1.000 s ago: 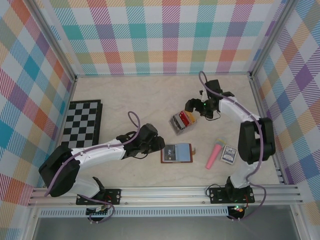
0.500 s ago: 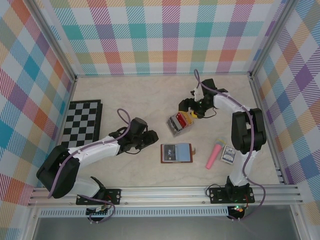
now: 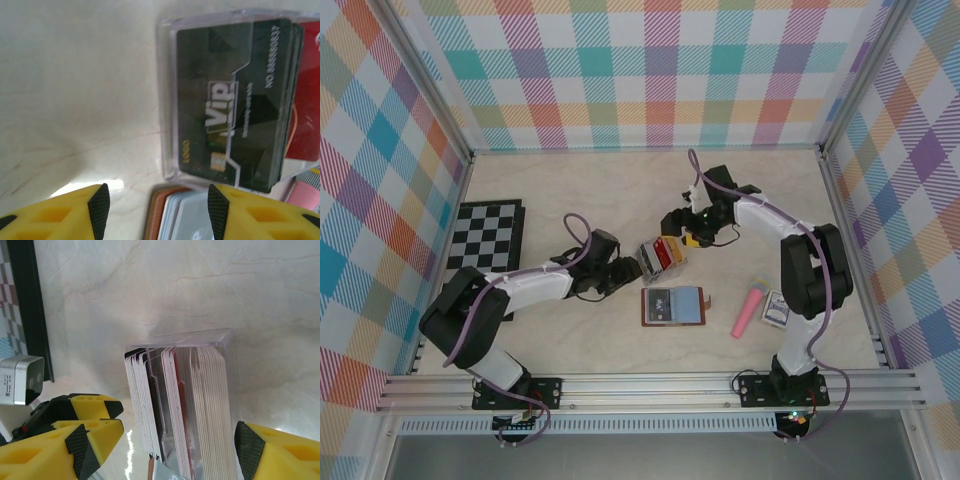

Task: Put the credit cards into the card holder
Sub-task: Move the storage box to the center of the table, then pick up the credit card from the storage box.

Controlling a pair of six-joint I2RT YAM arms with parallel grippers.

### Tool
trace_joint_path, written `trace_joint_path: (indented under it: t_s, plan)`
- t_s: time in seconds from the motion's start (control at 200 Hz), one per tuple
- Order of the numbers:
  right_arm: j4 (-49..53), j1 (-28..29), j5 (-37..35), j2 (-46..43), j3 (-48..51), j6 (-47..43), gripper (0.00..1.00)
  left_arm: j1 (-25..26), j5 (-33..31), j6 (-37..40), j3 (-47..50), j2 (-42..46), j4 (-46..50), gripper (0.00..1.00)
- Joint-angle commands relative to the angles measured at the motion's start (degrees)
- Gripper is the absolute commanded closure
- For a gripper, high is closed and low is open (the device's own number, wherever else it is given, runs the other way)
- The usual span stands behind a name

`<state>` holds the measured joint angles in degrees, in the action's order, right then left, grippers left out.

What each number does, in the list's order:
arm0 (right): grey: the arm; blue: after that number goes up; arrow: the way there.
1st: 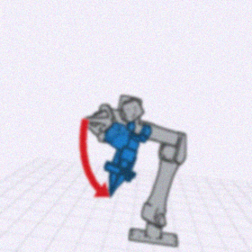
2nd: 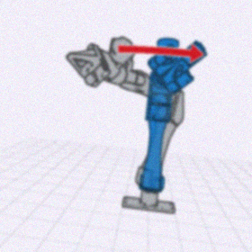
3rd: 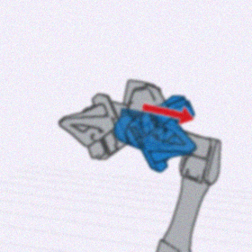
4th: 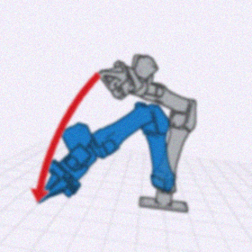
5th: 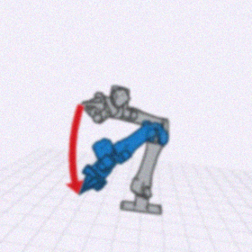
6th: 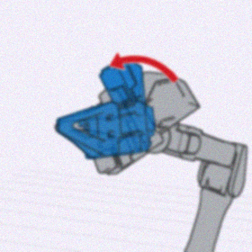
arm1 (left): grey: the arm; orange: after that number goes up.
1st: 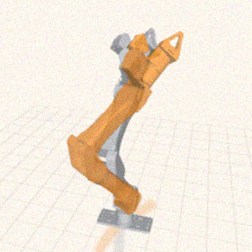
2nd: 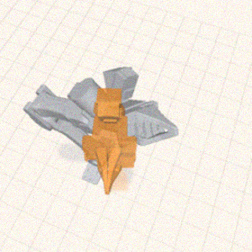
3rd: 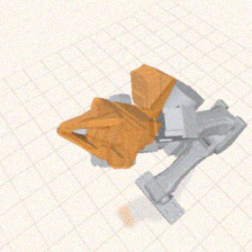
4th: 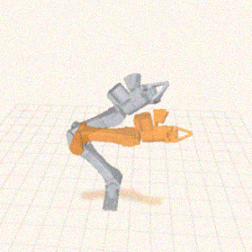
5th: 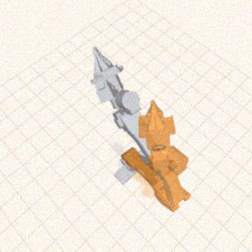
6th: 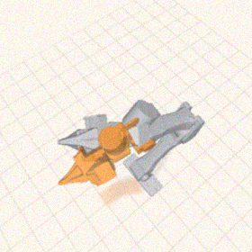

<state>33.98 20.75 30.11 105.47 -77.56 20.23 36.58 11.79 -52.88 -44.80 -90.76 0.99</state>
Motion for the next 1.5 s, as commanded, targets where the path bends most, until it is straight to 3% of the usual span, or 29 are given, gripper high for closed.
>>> trace_joint_path:
  t_s: [0.0, 0.175, 0.495, 0.945, 1.23, 1.495]
  plan:
    - [4.58, 0.21, -9.47, -3.73, -1.3, -1.84, 0.22, -1.02, 1.34, -0.2, -3.55, -2.14, -2.73, 0.43]
    - [6.56, 2.91, -17.14, -6.41, -0.98, -4.05, 0.27, -1.95, 2.12, -0.2, -6.22, -5.39, -3.09, 0.43]
    - [7.62, 5.83, -21.57, -7.69, -0.82, -5.33, 0.28, -2.45, 2.53, 0.04, -7.35, -8.63, -3.0, 0.47]
    - [12.66, 11.58, -36.92, -3.09, -5.13, -9.72, 0.32, -2.41, 2.47, -0.31, -6.21, -11.23, -2.92, 0.54]
    - [13.39, 12.35, -38.12, 1.33, -7.23, -10.74, 0.35, -2.39, 2.18, -0.02, -5.4, -10.49, -2.43, 0.55]
    - [15.07, 12.69, -45.19, 1.88, -9.07, -10.87, 0.43, -2.39, 1.97, 0.26, -5.14, -10.14, -1.96, 0.55]
